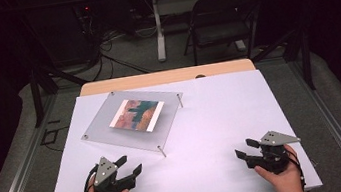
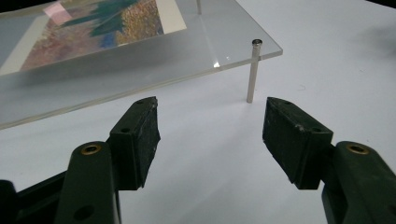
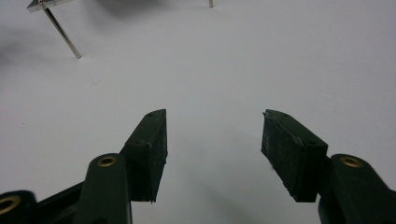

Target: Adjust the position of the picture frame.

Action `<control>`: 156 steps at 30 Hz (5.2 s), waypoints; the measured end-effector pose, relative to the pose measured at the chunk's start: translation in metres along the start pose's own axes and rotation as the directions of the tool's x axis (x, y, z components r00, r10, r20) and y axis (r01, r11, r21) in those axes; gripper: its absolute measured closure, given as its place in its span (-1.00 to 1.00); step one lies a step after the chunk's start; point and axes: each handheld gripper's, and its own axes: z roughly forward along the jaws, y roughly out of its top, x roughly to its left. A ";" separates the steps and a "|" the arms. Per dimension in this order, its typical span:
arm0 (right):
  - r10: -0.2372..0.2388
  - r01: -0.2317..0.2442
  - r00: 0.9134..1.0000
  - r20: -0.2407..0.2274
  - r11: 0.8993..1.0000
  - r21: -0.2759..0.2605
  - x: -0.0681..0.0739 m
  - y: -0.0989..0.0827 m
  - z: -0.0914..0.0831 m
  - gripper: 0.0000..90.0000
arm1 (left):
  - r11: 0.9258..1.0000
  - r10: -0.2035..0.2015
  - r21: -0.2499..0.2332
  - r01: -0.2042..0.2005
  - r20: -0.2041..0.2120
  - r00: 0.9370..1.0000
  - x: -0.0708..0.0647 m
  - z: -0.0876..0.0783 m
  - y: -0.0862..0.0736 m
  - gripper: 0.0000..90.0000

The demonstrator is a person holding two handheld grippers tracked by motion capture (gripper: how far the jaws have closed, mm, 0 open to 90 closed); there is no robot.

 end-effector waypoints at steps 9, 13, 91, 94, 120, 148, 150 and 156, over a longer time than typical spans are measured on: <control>0.024 -0.023 1.000 0.014 0.998 -0.056 -0.002 0.001 -0.004 -0.17 | 0.999 -0.049 -0.010 0.049 0.025 0.999 0.000 -0.003 0.000 -0.20; 0.015 -0.014 1.000 0.015 0.998 -0.066 0.000 0.001 -0.006 -0.17 | 0.997 -0.069 -0.027 0.070 0.050 0.996 -0.002 -0.002 0.000 -0.20; 0.085 -0.088 0.995 -0.057 0.994 -0.059 -0.003 -0.001 -0.003 -0.12 | 0.982 -0.143 0.137 0.133 0.069 0.987 -0.030 0.097 0.025 0.89; 0.091 -0.094 0.994 -0.067 0.994 -0.050 -0.002 0.000 -0.001 -0.12 | 0.981 -0.155 0.133 0.144 0.077 0.985 -0.029 0.094 0.026 0.89; -0.045 0.042 0.984 -0.174 0.999 -0.023 0.034 0.064 0.094 0.40 | 0.968 -0.220 0.129 0.216 0.019 0.975 -0.001 0.015 0.002 0.90; -0.100 0.102 0.974 -0.204 0.995 0.002 0.065 0.104 0.218 0.72 | 0.966 -0.254 0.058 0.251 0.038 0.967 0.001 -0.019 -0.003 0.90; -0.091 0.092 0.974 -0.208 0.996 -0.002 0.066 0.105 0.220 0.79 | 0.966 -0.256 0.057 0.253 0.038 0.966 0.000 -0.018 -0.003 0.90; -0.105 0.107 0.973 -0.206 0.994 0.000 0.066 0.106 0.220 0.88 | 0.967 -0.249 0.058 0.247 0.035 0.968 0.000 -0.018 -0.003 0.90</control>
